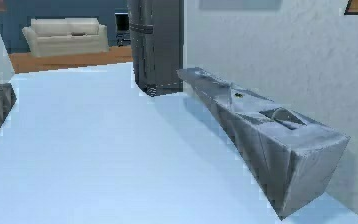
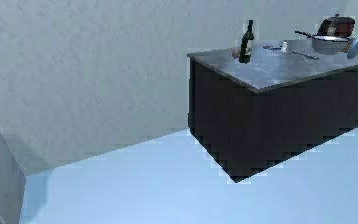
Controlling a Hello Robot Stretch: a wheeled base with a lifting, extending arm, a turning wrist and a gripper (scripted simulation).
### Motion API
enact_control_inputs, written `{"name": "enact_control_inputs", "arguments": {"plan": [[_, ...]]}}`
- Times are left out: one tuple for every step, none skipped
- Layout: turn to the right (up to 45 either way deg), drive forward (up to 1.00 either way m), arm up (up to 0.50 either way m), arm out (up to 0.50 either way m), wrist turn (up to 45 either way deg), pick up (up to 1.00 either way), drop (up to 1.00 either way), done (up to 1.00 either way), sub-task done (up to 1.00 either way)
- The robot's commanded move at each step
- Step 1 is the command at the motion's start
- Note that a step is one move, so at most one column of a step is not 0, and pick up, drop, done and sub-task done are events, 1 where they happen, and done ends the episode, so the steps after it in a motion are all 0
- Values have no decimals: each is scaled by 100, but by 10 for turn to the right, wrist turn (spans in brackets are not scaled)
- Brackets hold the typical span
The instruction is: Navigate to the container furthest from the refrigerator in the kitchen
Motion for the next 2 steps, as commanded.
{"name": "enact_control_inputs", "arguments": {"plan": [[-240,0,0,0,0,0,0,0,0],[0,70,0,0,0,0,0,0,0]]}}
